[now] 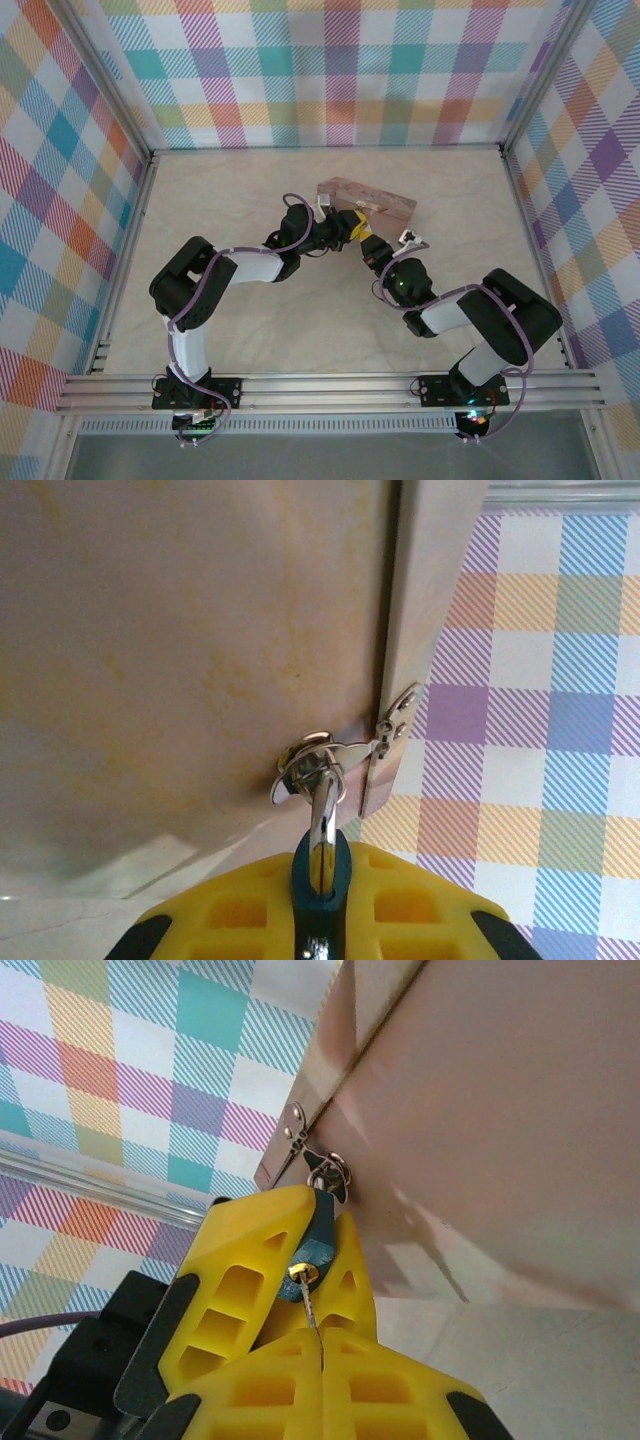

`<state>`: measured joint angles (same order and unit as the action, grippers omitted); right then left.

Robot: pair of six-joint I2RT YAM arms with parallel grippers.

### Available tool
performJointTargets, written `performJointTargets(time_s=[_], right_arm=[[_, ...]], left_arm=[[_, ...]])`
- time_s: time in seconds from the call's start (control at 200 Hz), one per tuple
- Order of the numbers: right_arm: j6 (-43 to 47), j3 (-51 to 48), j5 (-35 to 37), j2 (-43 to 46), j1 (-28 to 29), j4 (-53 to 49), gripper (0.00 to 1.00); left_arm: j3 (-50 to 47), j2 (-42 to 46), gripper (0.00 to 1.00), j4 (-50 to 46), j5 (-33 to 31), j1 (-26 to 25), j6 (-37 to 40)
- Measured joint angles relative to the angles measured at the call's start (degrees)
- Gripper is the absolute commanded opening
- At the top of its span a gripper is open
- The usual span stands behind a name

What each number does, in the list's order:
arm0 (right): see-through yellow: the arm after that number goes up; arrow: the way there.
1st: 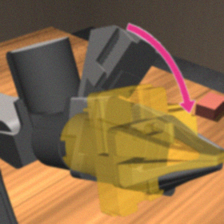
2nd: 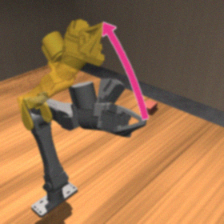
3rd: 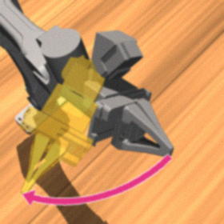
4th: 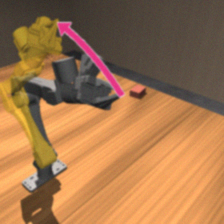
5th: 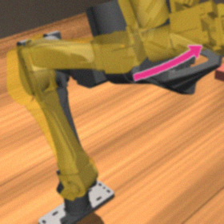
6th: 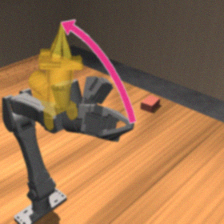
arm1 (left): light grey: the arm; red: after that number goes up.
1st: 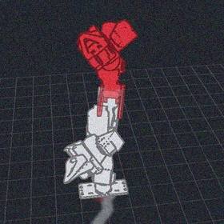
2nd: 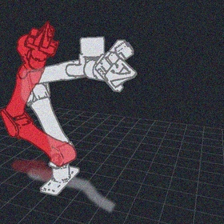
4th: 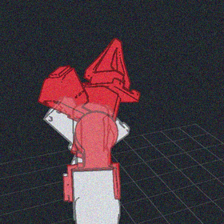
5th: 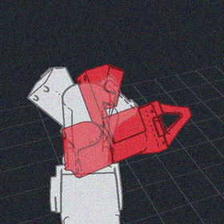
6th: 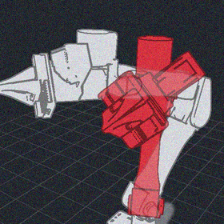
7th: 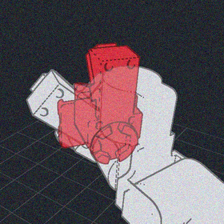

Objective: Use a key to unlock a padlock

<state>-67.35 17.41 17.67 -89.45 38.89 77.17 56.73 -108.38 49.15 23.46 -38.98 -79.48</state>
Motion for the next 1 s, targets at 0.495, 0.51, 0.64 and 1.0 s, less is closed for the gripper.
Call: performJointTargets(time_s=[0.495, 0.51, 0.64, 1.0], right_arm=[[-5.7, -2.4, -7.15, 0.02, -3.5, 1.97, 0.0], [-5.86, -2.45, -7.43, 0.02, -3.67, 1.97, 0.0], [-7.13, -2.56, -9.92, 0.04, -4.87, 1.95, 0.0], [-10.84, -2.69, -13.86, 0.59, -6.64, 1.77, 0.0]], left_arm=[[-0.33, -0.7, 0.0, 0.55, 1.14, -0.37, 0.0], [-0.33, -0.79, 0.0, 0.55, 1.14, -0.39, 0.0], [-0.33, -0.92, 0.0, 0.57, 1.33, -0.39, 0.0], [-0.7, -0.92, 0.0, 1.01, 1.51, -0.39, 0.0]])
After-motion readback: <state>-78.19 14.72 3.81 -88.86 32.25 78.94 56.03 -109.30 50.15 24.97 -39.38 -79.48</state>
